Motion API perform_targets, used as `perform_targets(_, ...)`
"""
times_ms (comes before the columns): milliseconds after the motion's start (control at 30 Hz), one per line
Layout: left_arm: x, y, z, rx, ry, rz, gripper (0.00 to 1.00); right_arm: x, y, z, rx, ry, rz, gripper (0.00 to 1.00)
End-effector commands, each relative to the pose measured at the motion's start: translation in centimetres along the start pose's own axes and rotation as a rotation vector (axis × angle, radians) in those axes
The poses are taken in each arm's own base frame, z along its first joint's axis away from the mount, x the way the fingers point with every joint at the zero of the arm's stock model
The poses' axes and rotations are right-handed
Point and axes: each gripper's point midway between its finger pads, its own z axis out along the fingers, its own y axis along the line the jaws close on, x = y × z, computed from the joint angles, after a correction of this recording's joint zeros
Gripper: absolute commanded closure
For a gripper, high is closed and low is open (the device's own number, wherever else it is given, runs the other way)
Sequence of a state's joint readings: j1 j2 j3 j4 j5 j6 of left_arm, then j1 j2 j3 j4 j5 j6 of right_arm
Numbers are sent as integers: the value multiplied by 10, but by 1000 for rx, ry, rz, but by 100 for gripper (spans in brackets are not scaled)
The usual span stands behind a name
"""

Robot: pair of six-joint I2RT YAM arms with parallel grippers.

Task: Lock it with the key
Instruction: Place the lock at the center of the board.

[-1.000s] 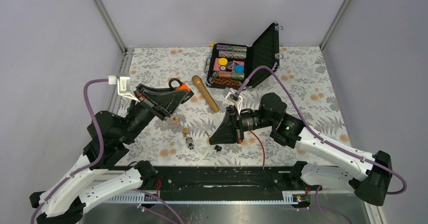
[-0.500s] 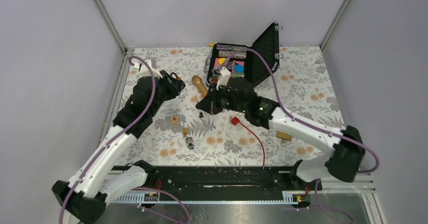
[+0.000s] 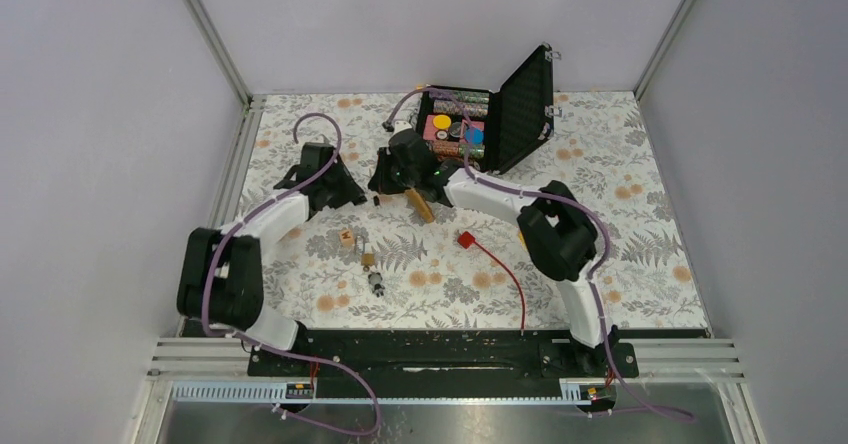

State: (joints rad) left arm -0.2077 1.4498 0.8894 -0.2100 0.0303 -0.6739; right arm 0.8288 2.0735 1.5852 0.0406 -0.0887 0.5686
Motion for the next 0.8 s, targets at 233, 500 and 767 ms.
perform_targets(233,-6,-23,57,137,69,-4,95,3,-41,53,203,4,14,97)
perform_targets(500,-10,-2,55,39,49,-1,65,18,-55,66,244,82,79,81)
perform_targets(767,-28,-5,14,29,-36,-1,38,-13,-40,25,190,42,109,48)
